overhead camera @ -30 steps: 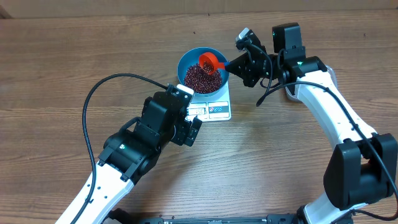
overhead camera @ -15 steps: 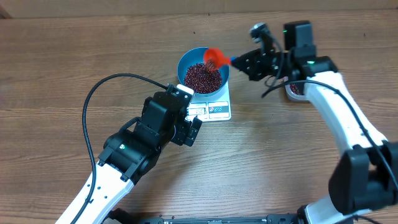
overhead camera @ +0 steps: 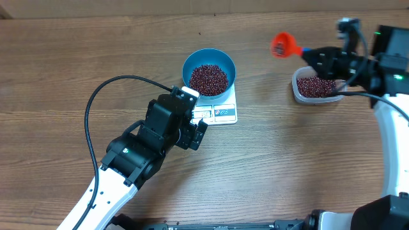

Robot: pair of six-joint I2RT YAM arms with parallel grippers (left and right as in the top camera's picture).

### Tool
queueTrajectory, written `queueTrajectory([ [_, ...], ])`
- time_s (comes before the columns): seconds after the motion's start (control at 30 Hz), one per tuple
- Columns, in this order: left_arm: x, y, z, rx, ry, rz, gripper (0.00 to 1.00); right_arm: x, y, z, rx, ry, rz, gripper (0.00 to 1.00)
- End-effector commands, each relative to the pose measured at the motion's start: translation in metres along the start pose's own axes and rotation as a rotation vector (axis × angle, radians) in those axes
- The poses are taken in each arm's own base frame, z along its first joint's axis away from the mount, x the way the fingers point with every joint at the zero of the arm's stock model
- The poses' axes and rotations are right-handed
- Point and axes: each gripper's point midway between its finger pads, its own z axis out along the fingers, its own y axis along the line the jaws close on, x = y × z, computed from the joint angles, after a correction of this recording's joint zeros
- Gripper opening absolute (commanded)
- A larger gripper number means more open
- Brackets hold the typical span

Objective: Scoop item into bowl and weigh 150g on scale
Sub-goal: 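Move the empty scoop right back to the bean tub, then lower the red scoop into the bean tub and open the right gripper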

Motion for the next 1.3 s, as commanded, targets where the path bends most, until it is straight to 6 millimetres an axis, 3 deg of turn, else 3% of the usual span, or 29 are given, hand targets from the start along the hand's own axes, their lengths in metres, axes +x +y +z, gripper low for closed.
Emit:
queueTrajectory([
  [0.0, 0.000, 0.002, 0.001, -0.012, 0.002, -0.005, 1.00, -0.008, -0.019, -0.032, 0.059, -0.053, -0.015, 0.04],
  [0.23, 0.000, 0.002, 0.001, -0.012, 0.002, -0.005, 1.00, 0.010, -0.059, -0.058, 0.175, -0.008, -0.061, 0.04],
  [0.67, 0.000, 0.002, 0.001, -0.012, 0.002, -0.005, 1.00, 0.034, -0.094, -0.057, 0.480, 0.215, -0.336, 0.04],
  [0.8, 0.000, 0.002, 0.001, -0.012, 0.002, -0.005, 1.00, 0.042, -0.092, -0.051, 0.541, 0.321, -0.478, 0.04],
  [1.07, 0.000, 0.002, 0.001, -0.012, 0.002, -0.005, 1.00, 0.041, -0.089, -0.047, 0.723, 0.427, -0.600, 0.04],
  [1.27, 0.000, 0.002, 0.001, -0.012, 0.002, -0.005, 1.00, 0.024, -0.093, -0.048, 0.802, 0.288, -0.432, 0.04],
])
